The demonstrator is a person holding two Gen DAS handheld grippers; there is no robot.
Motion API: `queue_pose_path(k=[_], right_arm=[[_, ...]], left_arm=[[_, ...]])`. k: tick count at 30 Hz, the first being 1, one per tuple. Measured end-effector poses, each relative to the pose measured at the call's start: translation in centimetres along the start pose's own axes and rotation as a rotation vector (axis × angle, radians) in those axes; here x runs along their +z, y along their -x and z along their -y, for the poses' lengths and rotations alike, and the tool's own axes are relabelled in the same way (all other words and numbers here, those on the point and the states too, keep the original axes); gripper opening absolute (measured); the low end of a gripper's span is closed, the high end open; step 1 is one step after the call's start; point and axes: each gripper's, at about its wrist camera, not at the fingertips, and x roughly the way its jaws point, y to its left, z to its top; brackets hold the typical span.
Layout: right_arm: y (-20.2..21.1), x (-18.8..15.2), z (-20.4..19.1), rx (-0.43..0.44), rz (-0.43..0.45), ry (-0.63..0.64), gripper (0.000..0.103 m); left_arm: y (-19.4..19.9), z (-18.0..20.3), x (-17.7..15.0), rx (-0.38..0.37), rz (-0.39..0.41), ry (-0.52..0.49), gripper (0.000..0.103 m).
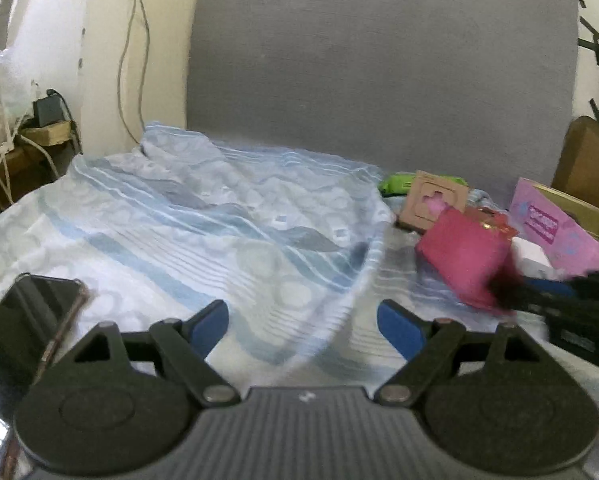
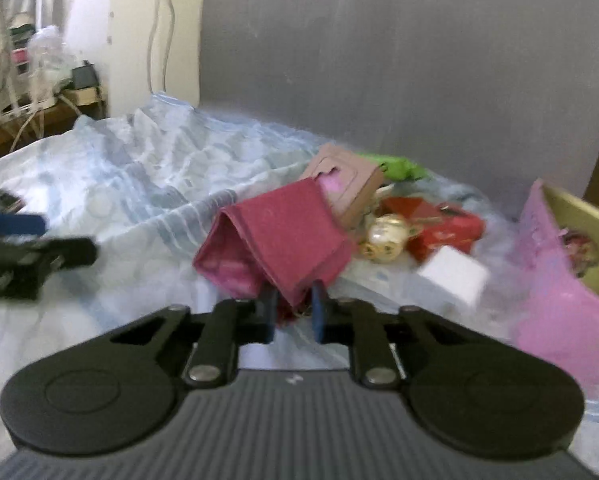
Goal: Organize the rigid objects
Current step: 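Grasp the pink pouch with the right tool and lift it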
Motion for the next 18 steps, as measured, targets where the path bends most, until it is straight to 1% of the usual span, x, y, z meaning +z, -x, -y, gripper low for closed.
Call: queue_pose_path(k=[4,6,8,9,10,11,12,13,14,15,16,18], right_arm=[[5.4,-3.5,2.3,-0.038,0.021,0.047,0.013],[8.2,-5.8,3.8,-0.082,0.031,0.074,0.013],[11.1,-8.5,5.6,-0.165,0.034,0.105,0.014],[12.5,-9.9,6.9,-0.219,0.022,0.115,0.016],[13.6,-11.0,8.1,-0.270,0.003,0.112,0.025],[14.6,-12.0,9.2,-0.322,-0.011,0.096,0.033],[15.9,-12.9,10.3,-0.371,-0.019,0.061,0.045],[17.5,-13.8,11.4,-0.401,-0.013,0.008,0.046],[18.8,-14.5,12.3,-0.408,0.000,-0.046,0.046],[20.1,-15.1,13.1,-0.408,0.016,-0.107,0.046],[21.3,-15.8,13.6,-0.403,0.038,-0.169,0.046],[22.7,-16.7,14.2,-0.347,0.082,-0.274,0.046]], left_arm=[[-0.1,2.3,-0.2,-0.044,-0.010,-0.038,0.085],[0.0,4.3,-0.4,-0.079,-0.020,-0.064,0.085],[0.1,6.4,-0.5,-0.135,-0.033,-0.091,0.086],[0.2,7.7,-0.5,-0.171,-0.042,-0.104,0.086],[0.2,9.0,-0.5,-0.217,-0.054,-0.118,0.087],[0.3,10.3,-0.5,-0.265,-0.066,-0.127,0.088],[0.4,11.6,-0.5,-0.320,-0.081,-0.134,0.088],[0.5,12.8,-0.4,-0.367,-0.093,-0.138,0.088],[0.7,14.1,-0.4,-0.418,-0.106,-0.146,0.089],[0.8,15.1,-0.4,-0.455,-0.113,-0.154,0.090],[1.0,16.4,-0.5,-0.490,-0.118,-0.168,0.092],[1.3,18.8,-0.5,-0.546,-0.115,-0.200,0.097]])
